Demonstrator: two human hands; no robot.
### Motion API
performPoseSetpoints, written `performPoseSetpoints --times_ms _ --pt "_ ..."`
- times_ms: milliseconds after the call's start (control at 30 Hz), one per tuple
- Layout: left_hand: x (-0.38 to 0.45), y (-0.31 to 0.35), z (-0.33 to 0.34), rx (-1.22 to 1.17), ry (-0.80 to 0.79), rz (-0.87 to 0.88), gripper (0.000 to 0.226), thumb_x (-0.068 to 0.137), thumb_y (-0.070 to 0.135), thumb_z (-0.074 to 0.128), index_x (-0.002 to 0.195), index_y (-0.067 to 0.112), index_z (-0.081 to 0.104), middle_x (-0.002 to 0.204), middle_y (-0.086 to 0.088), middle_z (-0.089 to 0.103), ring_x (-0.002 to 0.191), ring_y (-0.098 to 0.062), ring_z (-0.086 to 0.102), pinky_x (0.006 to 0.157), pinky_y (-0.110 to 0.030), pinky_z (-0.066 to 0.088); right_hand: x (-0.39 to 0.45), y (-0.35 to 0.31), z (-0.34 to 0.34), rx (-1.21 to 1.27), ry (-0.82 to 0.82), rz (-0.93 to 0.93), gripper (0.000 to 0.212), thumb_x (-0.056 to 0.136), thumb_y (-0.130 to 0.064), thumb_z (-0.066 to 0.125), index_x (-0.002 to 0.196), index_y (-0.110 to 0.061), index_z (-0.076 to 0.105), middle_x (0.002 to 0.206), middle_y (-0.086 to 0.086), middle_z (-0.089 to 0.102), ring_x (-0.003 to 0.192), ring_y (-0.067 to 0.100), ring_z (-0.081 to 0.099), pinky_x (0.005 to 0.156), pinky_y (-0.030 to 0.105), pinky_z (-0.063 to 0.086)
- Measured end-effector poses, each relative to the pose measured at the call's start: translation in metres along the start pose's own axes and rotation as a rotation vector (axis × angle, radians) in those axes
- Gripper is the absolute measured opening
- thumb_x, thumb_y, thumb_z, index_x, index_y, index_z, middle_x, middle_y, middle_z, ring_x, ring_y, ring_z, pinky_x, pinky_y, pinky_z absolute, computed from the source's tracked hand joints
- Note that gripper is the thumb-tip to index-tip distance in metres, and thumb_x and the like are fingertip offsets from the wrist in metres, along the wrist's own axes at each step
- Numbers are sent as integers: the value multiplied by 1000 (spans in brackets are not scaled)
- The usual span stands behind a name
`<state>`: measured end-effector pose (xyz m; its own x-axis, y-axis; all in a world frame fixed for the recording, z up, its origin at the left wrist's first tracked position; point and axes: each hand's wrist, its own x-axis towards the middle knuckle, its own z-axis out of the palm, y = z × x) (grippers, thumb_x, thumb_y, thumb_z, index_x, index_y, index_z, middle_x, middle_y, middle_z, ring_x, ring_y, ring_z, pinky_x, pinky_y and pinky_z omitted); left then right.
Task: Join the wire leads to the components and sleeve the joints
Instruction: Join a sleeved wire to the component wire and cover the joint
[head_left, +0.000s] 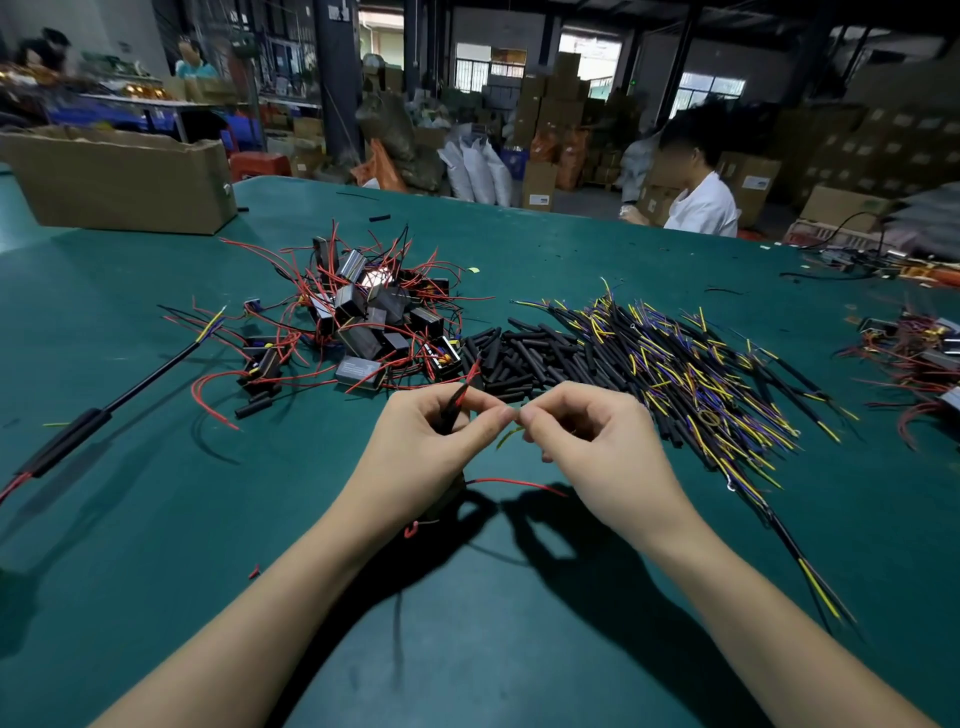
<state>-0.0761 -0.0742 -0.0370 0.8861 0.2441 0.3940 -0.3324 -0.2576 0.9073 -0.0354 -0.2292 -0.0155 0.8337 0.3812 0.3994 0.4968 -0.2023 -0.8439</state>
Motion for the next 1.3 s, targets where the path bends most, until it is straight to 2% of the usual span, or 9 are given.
performPoseSetpoints --times_ms 67,200,300,433,567,900,1100,1233,1300 --pt "-1 1 1 14 -16 -5 14 83 21 72 70 19 70 52 2 30 51 -11 25 47 -21 21 2 0 0 38 73 9 17 87 -10 64 70 -12 68 65 9 65 58 11 53 57 27 45" --pt "-2 3 3 24 -48 6 15 84 16 71 69 19 68 50 5 30 48 -8 24 45 -17 21 3 3 1 92 119 49 15 89 -12 62 76 -8 68 54 -6 59 50 2 53 52 11 39" --pt "-2 3 3 38 -48 8 14 84 16 70 70 18 69 49 9 28 47 -6 24 45 -16 21 3 6 3 90 108 53 15 90 -14 61 77 -11 68 56 -10 58 52 2 50 55 13 40" --pt "0 2 2 12 -18 -5 14 85 18 70 71 19 69 49 8 29 50 -9 25 47 -20 21 4 6 0 106 -2 38 20 89 -11 63 73 -20 66 64 -10 64 58 1 51 60 14 42" --pt "1 2 1 14 -36 10 13 85 19 69 72 20 68 51 2 30 52 -13 25 47 -21 21 4 8 -2 96 -39 39 20 86 -9 67 71 -22 65 66 -11 63 66 9 51 64 23 43" --pt "0 4 -1 37 -69 12 12 84 14 70 72 14 68 51 7 33 47 -5 26 46 -15 22 5 9 -2 216 -40 141 16 88 -9 64 75 -19 67 63 -9 62 54 -1 49 54 9 40" --pt "-1 2 0 77 -115 4 13 85 14 70 74 8 68 46 12 28 45 -5 23 44 -14 20 5 11 -8 347 -35 211 10 87 -20 63 85 -14 72 78 -1 73 73 5 65 65 13 46" --pt "-3 3 0 66 -133 35 13 85 21 71 74 14 69 49 11 30 47 -4 25 45 -15 21 5 9 -9 367 -74 142 10 91 -12 60 85 -9 67 77 1 72 53 10 57 51 14 39" --pt "-4 4 1 39 -143 56 15 85 35 68 82 20 67 54 -3 35 54 -9 31 50 -21 26 7 8 -12 315 -74 94 11 90 -7 61 81 -10 67 71 2 70 45 10 51 48 12 37"
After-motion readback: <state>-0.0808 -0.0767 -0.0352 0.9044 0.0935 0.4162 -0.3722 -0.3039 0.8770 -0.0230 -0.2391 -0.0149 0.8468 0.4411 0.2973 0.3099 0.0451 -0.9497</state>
